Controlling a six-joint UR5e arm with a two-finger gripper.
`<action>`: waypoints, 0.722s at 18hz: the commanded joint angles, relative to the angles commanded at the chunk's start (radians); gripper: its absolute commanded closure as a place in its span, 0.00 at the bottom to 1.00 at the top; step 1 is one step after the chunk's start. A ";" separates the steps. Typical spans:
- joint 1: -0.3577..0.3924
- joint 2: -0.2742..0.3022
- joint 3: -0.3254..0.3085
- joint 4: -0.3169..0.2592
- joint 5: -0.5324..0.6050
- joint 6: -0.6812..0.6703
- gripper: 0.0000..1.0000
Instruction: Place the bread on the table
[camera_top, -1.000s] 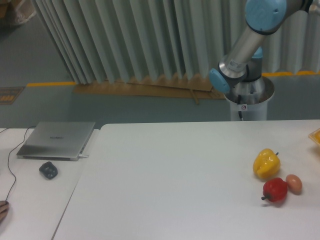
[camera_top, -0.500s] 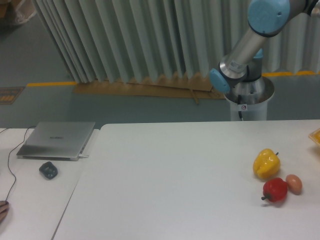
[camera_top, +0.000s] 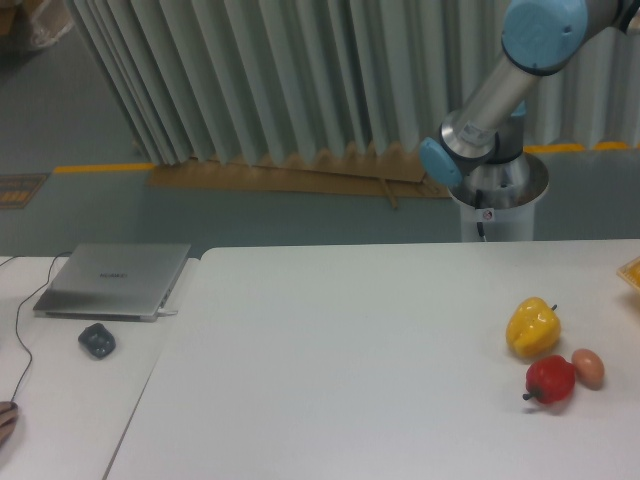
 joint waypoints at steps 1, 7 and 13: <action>0.002 -0.005 0.000 0.000 0.000 0.002 0.00; 0.008 -0.011 -0.003 0.000 0.000 0.011 0.00; 0.008 -0.020 -0.006 0.002 -0.002 0.011 0.00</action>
